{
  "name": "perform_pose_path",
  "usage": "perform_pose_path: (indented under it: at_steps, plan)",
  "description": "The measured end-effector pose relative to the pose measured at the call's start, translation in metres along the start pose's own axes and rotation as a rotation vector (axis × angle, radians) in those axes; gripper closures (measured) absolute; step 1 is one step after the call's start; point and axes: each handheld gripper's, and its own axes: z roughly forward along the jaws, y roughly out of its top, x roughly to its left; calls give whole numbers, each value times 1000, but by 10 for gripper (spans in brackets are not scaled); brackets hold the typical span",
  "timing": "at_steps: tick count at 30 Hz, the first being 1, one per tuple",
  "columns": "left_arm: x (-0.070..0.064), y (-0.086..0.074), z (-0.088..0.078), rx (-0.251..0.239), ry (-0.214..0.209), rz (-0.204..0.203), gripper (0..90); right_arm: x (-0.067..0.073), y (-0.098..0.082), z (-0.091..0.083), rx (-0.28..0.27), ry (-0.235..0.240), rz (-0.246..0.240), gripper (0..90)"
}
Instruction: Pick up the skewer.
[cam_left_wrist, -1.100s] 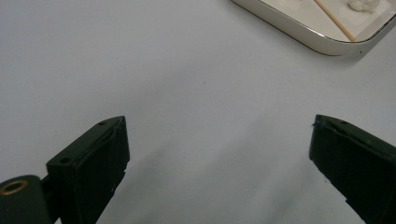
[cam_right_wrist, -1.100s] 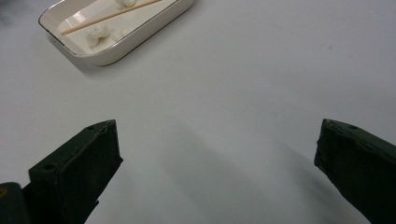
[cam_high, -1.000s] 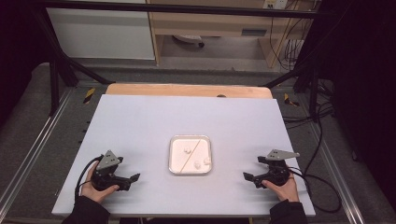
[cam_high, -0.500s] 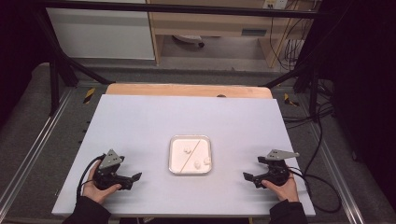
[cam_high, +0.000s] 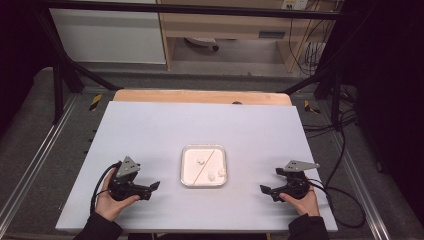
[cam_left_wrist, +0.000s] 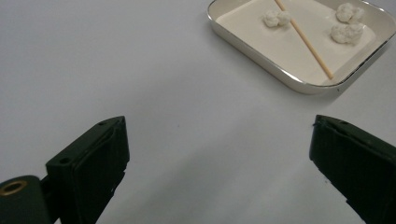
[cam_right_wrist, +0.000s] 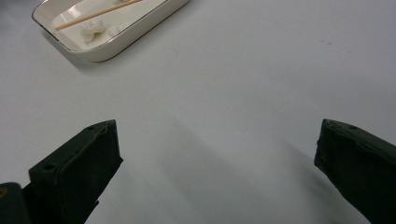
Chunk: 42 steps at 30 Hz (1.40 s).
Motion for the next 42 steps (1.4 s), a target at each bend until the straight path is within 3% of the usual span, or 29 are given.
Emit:
perform_pose_path:
  at_steps: [15, 24, 31, 39, 42]
  plan:
    - [-28, 35, 20, 12, -14, 24, 86, 0, 0, 0, 2, -4, -8, 7]
    - [-48, 51, 38, 34, -28, 56, 118, 0, 0, 0, 6, -3, -6, 7]
    - [-63, 63, 55, 48, -45, 52, 151, 0, 0, 0, 6, -3, -6, 7]
    - [-79, 69, 75, 57, -40, 27, 257, 0, 0, 2, 8, -5, -9, 7]
    - [-84, 69, 82, 70, -33, 24, 339, 0, 0, 2, 7, -5, -12, 8]
